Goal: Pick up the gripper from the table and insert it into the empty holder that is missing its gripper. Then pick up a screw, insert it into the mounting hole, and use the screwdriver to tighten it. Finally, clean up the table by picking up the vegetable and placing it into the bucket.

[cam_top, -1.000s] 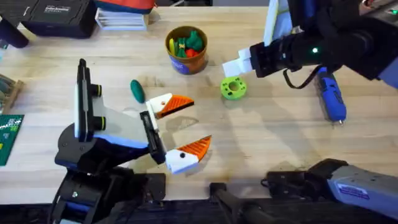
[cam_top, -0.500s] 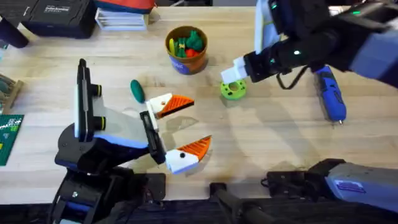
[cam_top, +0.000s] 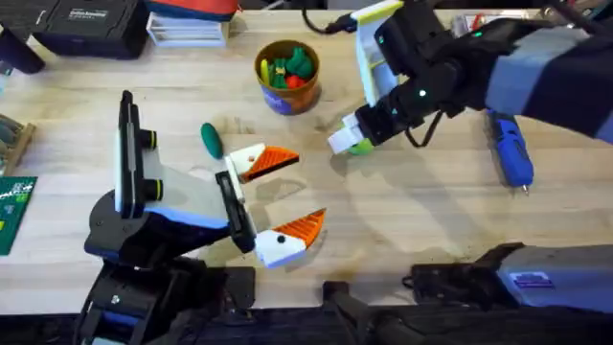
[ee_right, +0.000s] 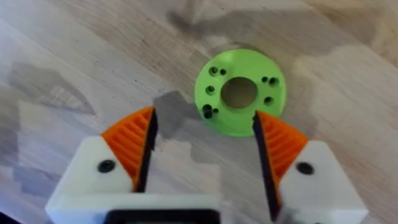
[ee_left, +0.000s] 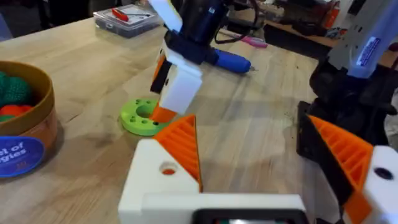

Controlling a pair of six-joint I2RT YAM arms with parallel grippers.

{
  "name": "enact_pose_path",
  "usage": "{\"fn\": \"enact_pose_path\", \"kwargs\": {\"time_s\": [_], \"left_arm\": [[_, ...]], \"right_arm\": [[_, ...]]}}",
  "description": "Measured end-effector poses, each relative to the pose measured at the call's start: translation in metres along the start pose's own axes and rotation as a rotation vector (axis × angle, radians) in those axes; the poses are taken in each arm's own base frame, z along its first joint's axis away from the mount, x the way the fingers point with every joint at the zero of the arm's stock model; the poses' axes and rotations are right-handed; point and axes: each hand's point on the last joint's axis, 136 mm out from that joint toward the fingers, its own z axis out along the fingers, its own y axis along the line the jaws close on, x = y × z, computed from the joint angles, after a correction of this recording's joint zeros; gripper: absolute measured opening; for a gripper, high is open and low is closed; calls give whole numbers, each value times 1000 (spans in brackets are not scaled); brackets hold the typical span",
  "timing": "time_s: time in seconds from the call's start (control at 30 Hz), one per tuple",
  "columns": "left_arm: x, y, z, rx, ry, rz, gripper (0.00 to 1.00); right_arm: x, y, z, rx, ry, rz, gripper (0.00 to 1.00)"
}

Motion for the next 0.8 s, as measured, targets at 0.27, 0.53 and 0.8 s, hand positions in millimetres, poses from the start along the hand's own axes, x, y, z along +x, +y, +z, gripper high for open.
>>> {"fn": "enact_pose_path", "kwargs": {"time_s": [0.27, 0.53, 0.8], "left_arm": [[0, 0, 0, 0, 0, 0, 985], [0, 0, 0, 0, 0, 0, 985], [0, 0, 0, 0, 0, 0, 985]], "right_arm": [[11, 8, 21, 23, 76, -52, 524], [10, 3, 24, 72, 76, -74, 327], [12, 1, 27, 85, 89, -74, 123]]}}
